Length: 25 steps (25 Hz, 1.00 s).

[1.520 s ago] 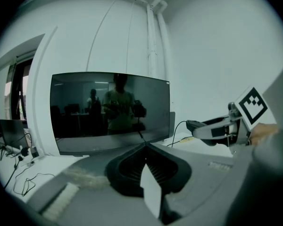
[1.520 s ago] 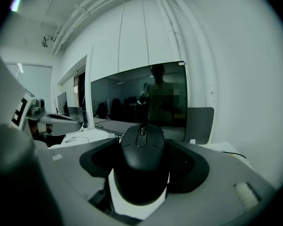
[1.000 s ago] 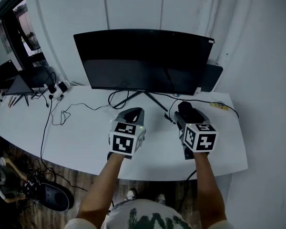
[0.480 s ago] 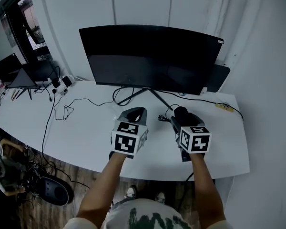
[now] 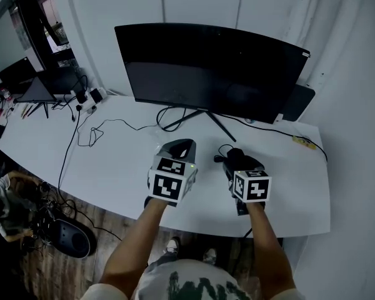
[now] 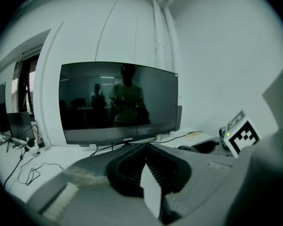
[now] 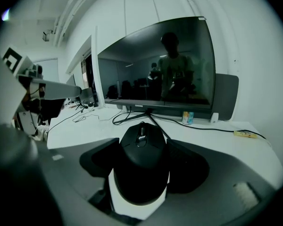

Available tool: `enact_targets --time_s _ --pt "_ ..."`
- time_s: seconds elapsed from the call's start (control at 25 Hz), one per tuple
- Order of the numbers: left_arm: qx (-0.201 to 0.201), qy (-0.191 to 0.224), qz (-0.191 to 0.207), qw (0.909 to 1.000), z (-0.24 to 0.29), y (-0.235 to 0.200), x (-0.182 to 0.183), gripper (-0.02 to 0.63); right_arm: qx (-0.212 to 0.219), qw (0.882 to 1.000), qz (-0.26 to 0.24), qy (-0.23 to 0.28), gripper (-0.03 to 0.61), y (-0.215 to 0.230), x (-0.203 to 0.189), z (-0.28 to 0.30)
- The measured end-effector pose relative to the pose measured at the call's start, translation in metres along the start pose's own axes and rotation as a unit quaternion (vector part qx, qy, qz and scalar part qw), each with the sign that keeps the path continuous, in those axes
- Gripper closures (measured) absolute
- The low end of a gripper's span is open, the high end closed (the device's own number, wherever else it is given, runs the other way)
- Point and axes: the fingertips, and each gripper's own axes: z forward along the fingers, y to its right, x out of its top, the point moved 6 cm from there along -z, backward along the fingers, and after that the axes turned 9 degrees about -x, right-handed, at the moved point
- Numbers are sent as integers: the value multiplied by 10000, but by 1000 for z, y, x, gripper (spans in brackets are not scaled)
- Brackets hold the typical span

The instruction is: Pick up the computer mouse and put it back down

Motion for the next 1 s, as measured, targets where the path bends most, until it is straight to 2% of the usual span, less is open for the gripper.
enact_targets --time_s 0.48,1.0 --pt "101 -156 -114 9998 1 4 -16 611 139 9977 -159 -648 267 -2 -49 28" --pt "391 -307 -245 9985 -5 4 -42 611 314 9911 -532 -1178 265 -6 -96 56"
